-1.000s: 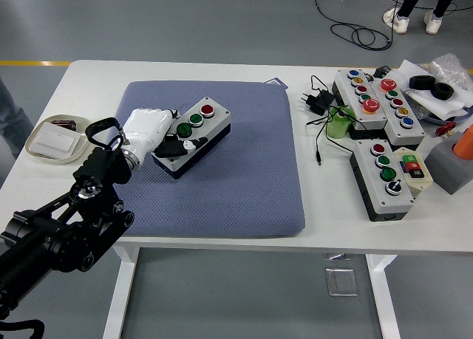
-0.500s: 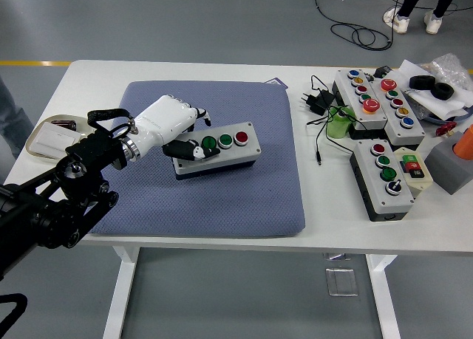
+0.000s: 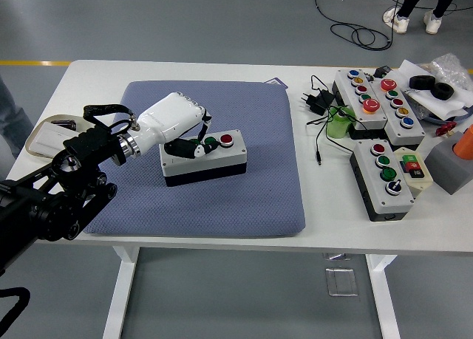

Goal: Pick up the button,place it on the desk,press the button,press the button

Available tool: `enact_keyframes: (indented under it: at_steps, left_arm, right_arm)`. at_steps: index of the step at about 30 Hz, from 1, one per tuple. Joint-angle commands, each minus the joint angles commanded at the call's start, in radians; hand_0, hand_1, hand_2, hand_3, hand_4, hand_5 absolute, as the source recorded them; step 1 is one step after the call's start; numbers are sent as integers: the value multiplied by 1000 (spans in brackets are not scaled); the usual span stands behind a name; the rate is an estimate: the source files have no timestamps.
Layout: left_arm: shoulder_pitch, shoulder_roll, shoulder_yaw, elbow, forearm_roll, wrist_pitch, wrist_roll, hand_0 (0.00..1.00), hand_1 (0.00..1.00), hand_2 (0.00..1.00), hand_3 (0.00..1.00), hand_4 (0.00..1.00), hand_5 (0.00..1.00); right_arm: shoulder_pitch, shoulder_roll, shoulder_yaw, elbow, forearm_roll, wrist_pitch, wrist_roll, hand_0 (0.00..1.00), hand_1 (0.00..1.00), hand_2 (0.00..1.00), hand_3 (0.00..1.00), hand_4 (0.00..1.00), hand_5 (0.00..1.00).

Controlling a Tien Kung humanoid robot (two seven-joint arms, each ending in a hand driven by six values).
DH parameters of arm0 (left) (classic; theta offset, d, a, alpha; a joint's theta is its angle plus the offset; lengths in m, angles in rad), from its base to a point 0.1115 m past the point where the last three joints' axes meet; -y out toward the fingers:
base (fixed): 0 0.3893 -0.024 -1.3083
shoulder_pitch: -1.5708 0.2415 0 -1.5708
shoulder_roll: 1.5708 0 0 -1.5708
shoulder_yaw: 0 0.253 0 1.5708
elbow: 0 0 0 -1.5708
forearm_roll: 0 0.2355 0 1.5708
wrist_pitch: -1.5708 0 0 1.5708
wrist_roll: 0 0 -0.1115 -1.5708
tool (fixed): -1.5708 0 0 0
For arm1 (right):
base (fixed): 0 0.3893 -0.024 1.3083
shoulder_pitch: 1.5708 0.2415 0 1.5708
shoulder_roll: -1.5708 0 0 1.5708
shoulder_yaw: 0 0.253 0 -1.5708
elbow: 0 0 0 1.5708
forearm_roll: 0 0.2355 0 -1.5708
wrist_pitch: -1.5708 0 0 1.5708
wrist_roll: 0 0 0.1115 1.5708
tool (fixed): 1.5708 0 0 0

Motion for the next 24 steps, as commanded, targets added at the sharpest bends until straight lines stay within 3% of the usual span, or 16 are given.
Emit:
enact_keyframes:
  at_steps: [10,11,14,16,17,19,22,23,24]
  left_arm:
    - [17,39,-71,-140,-122,-93,39,141,26,83,223,181,2]
    - [20,43,-78,-161,-139,-116,53,157,116,173,498,165,2]
    - [23,55,-93,-215,-148,-171,77,157,116,173,498,165,2]
    - [23,60,-96,-235,-142,-184,81,157,116,173,498,165,2]
    - [23,62,-97,-239,-140,-188,85,212,229,292,862,316,2]
    - [22,70,-101,-271,-138,-234,100,212,229,292,862,316,2]
    - [22,72,-101,-279,-145,-252,102,212,229,292,862,316,2]
    - [22,72,-101,-280,-146,-253,102,445,466,650,934,784,342]
    - [24,72,-101,-278,-158,-266,102,445,466,650,934,784,342]
  right_arm:
    - [-2,0,3,0,-1,0,0,658,641,668,582,381,238]
    - [-2,0,3,0,-1,0,0,659,641,668,582,381,238]
    - [-2,1,4,0,-1,-1,0,659,641,668,582,381,238]
    - [-2,1,4,0,-1,-1,0,659,641,668,582,381,238]
    - [-2,1,4,0,0,-1,0,658,641,668,582,381,237]
    - [-2,0,1,0,4,-1,1,658,641,668,582,381,237]
    - [-2,0,0,0,4,-1,1,658,641,668,582,381,237]
    - [-2,0,0,0,4,-1,1,657,641,669,582,381,237]
    - [-2,-1,-1,0,5,0,1,657,641,669,582,381,237]
